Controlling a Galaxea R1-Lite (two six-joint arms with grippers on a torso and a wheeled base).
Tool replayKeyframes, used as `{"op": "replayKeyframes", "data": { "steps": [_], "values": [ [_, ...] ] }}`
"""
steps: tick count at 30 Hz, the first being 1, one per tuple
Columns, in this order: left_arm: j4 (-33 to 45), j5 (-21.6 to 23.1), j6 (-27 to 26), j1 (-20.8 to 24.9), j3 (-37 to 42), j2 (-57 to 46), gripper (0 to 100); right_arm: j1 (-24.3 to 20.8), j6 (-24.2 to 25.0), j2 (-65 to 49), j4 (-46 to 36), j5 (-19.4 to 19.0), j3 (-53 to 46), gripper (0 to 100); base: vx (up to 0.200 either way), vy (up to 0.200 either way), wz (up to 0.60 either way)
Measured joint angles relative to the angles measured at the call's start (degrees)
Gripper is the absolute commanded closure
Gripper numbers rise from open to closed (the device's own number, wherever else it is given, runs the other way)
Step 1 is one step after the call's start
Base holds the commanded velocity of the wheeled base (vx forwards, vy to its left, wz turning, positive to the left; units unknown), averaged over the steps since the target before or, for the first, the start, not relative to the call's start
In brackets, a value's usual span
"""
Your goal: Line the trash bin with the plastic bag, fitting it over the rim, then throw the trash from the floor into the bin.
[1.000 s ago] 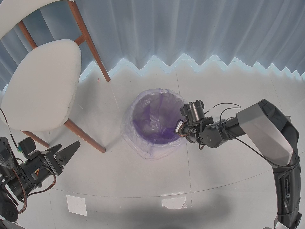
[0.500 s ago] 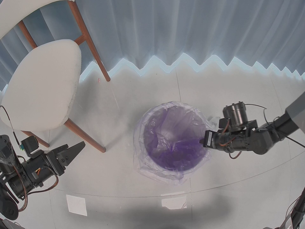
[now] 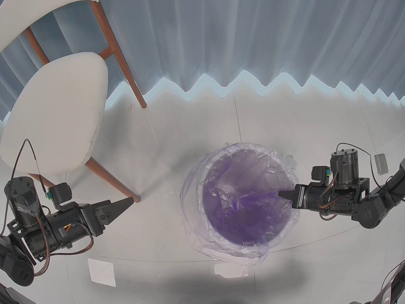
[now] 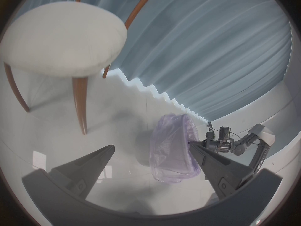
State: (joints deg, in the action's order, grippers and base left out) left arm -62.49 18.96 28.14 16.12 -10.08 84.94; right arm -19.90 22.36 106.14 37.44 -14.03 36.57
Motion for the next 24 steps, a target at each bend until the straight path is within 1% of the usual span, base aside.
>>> {"op": "replayKeyframes", "data": {
  "steps": [2,6,9,15,20,22,24],
  "values": [
    [-0.11,2.58,1.8,0.13,-0.22,1.38,0,0.13,-0.17,0.26,2.06,-1.46,-1.46,100,0.0,0.0,0.0],
    [-0.24,10.46,5.8,0.39,-0.57,3.43,0,0.3,-0.74,0.63,4.73,-3.16,-4.0,100,0.0,0.0,0.0],
    [-0.32,13.93,7.45,0.61,-1.02,4.91,0,0.16,-1.1,0.67,6.05,-4.22,-5.44,100,0.0,0.0,0.0],
    [-0.51,14.54,8.23,1.02,-3.56,10.07,0,-0.06,-1.29,-0.6,6.52,-6.94,-7.56,100,0.0,0.0,0.0],
    [-2.0,14.63,8.79,0.96,-6.47,15.32,0,-0.09,-1.32,-2.32,6.55,-7.97,-8.81,100,0.0,0.0,0.0],
    [-3.8,14.63,10.31,1.07,-8.13,17.94,0,-0.13,-1.29,-3.04,6.55,-8.52,-9.29,100,0.0,0.0,0.0],
    [-6.34,14.62,13.41,1.33,-9.98,20.32,0,-0.13,-1.28,-3.66,6.51,-8.77,-9.68,100,0.0,0.0,0.0]
  ]
}}
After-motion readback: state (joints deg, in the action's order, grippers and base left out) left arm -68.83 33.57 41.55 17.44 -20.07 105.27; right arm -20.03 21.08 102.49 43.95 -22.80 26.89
